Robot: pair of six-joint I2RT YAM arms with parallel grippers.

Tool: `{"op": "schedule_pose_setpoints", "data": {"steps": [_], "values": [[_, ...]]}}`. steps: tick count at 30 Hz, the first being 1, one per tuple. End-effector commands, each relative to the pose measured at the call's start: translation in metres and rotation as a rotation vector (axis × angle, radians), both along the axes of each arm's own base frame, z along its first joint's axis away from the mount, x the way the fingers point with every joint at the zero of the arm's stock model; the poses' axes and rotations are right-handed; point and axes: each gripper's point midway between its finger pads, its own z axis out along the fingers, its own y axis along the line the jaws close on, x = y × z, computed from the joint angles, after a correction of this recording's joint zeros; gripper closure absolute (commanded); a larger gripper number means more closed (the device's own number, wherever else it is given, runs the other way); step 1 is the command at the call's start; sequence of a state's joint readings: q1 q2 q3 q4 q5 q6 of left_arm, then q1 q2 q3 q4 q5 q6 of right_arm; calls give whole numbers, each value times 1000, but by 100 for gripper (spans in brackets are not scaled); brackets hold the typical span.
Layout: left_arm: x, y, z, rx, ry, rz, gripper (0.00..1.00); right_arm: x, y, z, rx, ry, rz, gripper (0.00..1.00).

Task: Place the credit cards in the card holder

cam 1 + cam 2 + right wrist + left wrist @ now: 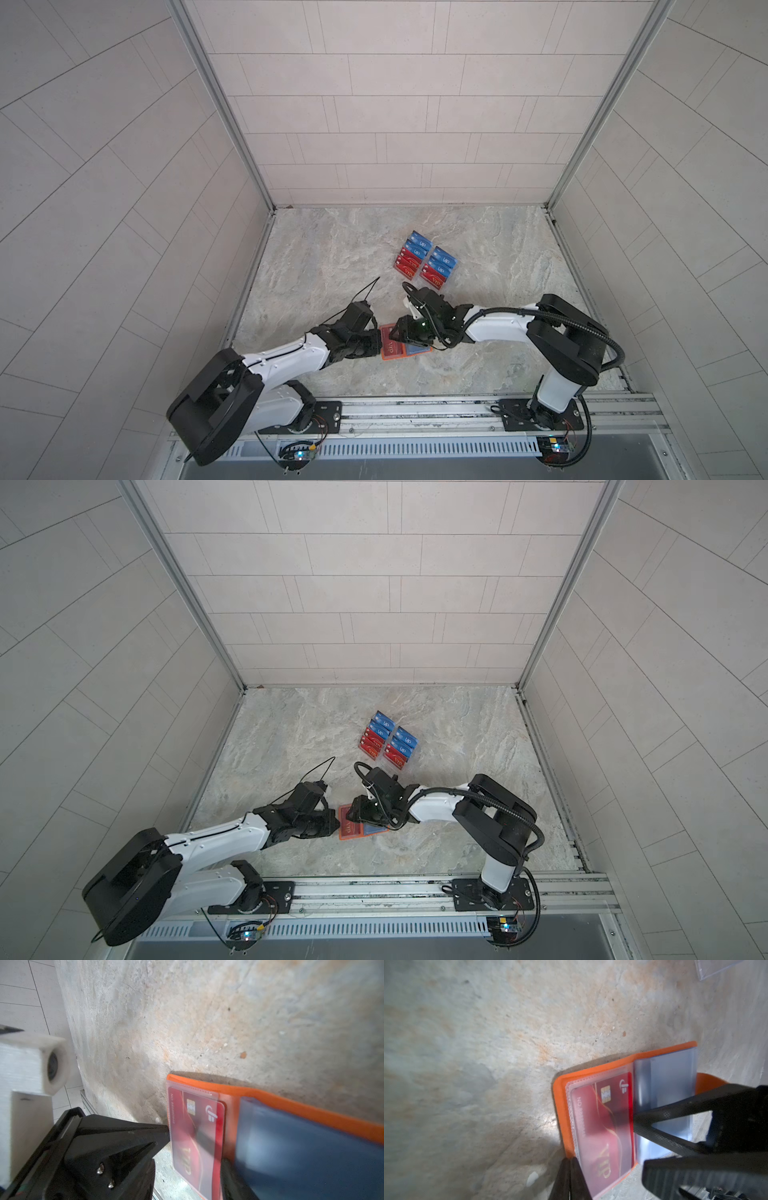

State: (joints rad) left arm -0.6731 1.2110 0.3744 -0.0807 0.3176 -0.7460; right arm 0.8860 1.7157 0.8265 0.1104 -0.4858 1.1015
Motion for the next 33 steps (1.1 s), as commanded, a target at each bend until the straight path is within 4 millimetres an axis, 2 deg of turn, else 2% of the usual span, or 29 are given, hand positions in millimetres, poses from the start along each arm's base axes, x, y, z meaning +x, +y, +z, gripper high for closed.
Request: {"op": "schedule_pose_setpoints", "data": {"steps": [1,7,11,16,19,21,25,30,33], "values": [[2,-1,5,-30,-1,8,87,2,-12,17,-40,-58,-10,46],[6,-1,27,-34,-15,5,71,4,-30,32,-92,-109,21,46],[4,-1,52,-46,-27,-7,64,5,-41,32,-158,-130,62,49],[-2,-1,86,-104,-41,6,59,9,-55,26,-201,-145,97,63],[0,-14,107,-186,-47,22,59,14,-59,23,-186,-144,113,75],[0,-25,109,-212,-45,19,58,18,-65,18,-198,-148,123,80],[3,-48,93,-228,-9,14,62,23,-75,8,-217,-121,143,87],[20,-73,87,-294,-1,47,62,22,-77,1,-237,-118,167,90],[21,-81,75,-286,32,29,62,16,-76,-9,-223,-85,168,88]]}}
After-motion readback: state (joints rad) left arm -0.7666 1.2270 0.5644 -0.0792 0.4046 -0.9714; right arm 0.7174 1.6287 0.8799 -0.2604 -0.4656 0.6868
